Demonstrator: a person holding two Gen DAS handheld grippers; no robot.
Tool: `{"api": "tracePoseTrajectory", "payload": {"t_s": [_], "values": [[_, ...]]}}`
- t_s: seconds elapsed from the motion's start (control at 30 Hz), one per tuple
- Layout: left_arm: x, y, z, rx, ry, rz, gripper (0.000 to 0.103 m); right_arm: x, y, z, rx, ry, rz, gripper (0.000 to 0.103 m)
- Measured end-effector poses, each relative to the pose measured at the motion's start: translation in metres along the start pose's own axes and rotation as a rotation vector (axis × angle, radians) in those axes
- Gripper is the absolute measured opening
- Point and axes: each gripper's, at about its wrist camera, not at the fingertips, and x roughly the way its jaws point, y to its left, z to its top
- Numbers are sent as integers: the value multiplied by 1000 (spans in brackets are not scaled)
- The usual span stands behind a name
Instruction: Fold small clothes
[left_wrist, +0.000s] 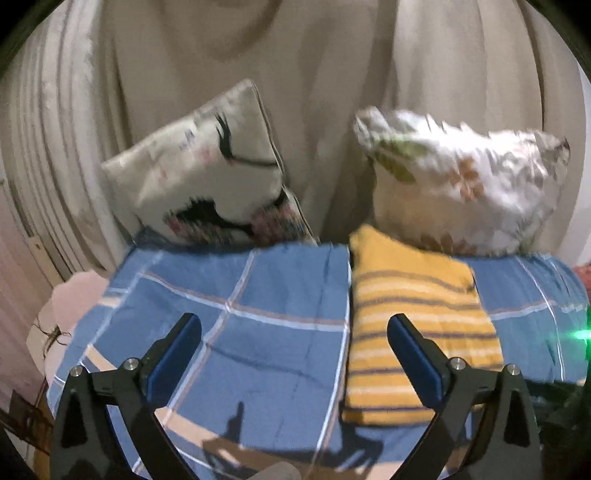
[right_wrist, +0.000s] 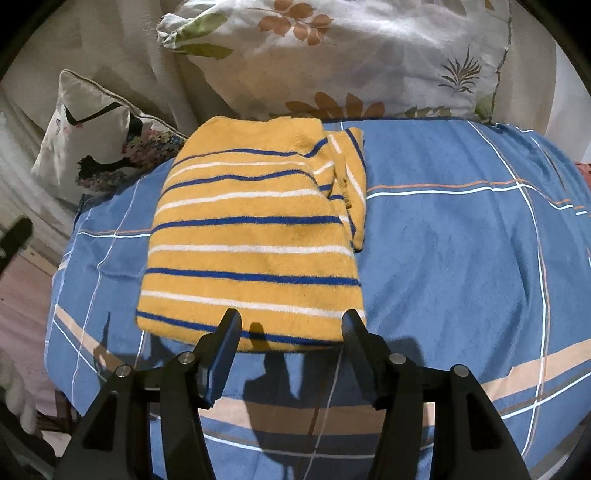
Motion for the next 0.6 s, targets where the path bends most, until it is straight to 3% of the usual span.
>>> {"api": "tracePoseTrajectory", "payload": {"t_s": [0.23,0.43,0.6], "values": [[31,1,-23,3,197,-87,101,-4,-10,-3,27,1,3,62],[27,-11,-31,37,195,-96,101,5,9,-17,-28,43,-70,62],[24,-17,-39,38,225,-152,101,7,10,-29,-31,55,-150,62]]}}
